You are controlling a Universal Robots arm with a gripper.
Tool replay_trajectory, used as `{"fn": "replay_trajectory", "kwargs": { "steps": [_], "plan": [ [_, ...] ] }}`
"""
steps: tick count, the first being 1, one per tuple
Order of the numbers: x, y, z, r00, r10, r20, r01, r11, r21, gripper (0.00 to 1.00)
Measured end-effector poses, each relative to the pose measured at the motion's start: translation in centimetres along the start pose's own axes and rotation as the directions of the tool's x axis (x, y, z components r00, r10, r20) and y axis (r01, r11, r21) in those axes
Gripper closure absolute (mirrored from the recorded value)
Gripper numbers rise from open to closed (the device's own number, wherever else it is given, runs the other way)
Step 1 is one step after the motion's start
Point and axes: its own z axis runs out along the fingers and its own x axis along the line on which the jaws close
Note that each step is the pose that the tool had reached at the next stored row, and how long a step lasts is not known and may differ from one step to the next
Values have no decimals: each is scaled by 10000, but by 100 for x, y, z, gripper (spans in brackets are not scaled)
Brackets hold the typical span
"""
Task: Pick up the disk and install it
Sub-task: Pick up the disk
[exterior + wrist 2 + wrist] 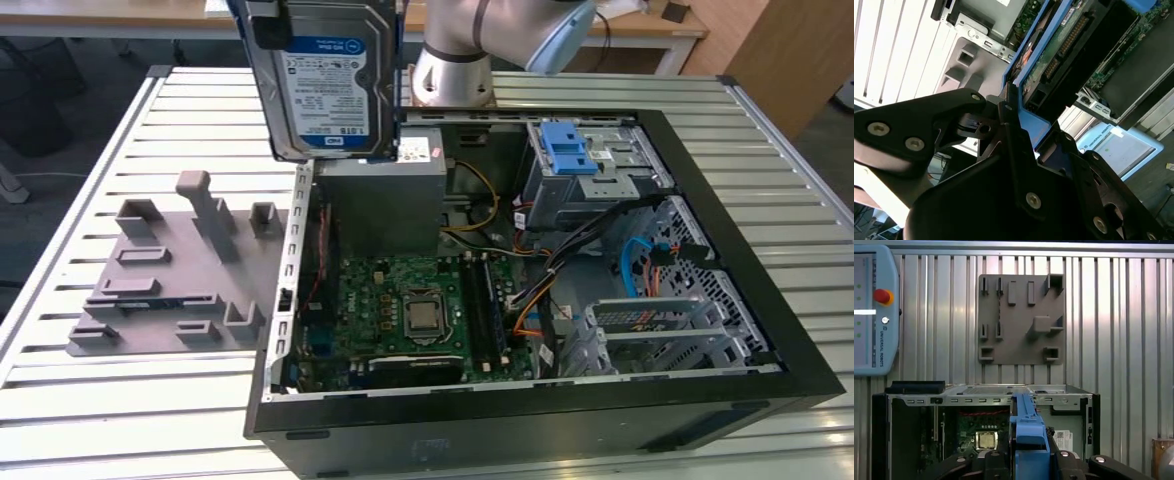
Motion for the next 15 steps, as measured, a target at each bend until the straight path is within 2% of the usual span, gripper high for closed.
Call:
{"fn": "replay_trajectory", "kwargs": {
  "steps": [8, 12, 15],
  "plan": [
    [75, -74, -1, 10000, 1, -4, -1, 10000, 7, 64],
    [122, -87, 3, 10000, -1, -3, 1, 10000, 76, 64],
    [145, -157, 8, 10000, 0, -2, 0, 10000, 78, 64]
  ]
}}
